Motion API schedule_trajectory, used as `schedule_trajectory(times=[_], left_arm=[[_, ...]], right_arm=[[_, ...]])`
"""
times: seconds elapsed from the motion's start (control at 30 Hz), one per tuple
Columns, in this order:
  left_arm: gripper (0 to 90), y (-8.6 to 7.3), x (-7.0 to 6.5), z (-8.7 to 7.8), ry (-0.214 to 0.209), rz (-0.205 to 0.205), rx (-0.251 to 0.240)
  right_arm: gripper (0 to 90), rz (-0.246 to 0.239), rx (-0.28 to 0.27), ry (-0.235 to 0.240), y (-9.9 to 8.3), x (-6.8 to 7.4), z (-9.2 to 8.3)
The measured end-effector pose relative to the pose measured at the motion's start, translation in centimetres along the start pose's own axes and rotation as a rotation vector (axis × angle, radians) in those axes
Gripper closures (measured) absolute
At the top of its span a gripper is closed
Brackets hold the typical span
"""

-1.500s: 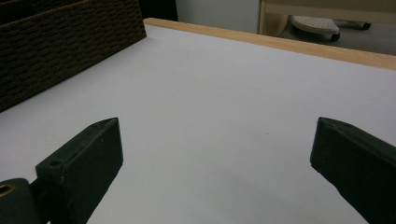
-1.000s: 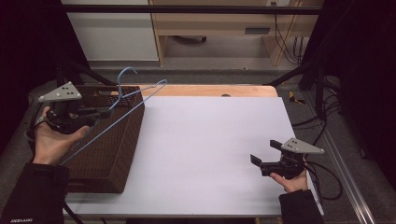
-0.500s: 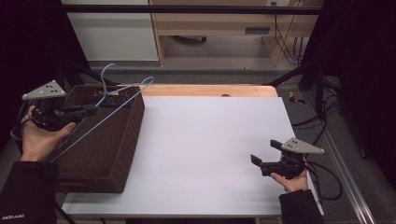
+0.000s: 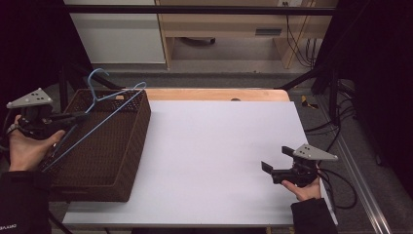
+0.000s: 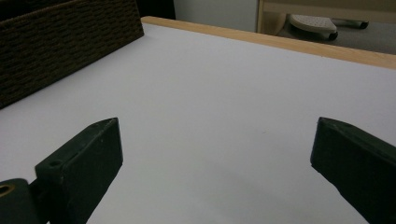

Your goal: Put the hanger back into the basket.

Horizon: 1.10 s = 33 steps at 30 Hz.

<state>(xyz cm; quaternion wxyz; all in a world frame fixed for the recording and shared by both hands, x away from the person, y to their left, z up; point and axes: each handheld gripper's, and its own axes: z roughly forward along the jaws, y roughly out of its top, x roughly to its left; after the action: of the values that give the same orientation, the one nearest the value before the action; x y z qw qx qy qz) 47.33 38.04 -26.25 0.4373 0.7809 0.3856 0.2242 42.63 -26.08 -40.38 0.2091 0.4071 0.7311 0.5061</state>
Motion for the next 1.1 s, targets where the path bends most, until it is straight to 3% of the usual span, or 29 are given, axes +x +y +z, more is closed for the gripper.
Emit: schedule_trajectory(times=[0.33, 0.63, 1.1], left_arm=[[87.1, -1.6, 1.6, 0.7, 0.000, -0.009, 0.022], [87.2, -3.1, 2.5, 1.9, 0.031, -0.016, 0.042], [87.2, -6.0, 2.4, 5.3, 0.045, 0.005, 0.105]], right_arm=[[2.5, 0.003, 0.003, 0.000, 0.0, 0.0, 0.1], [2.6, 0.000, 0.004, -0.004, -0.1, 0.0, 0.1], [2.5, -0.007, 0.010, -0.004, -0.1, 0.0, 0.2]])
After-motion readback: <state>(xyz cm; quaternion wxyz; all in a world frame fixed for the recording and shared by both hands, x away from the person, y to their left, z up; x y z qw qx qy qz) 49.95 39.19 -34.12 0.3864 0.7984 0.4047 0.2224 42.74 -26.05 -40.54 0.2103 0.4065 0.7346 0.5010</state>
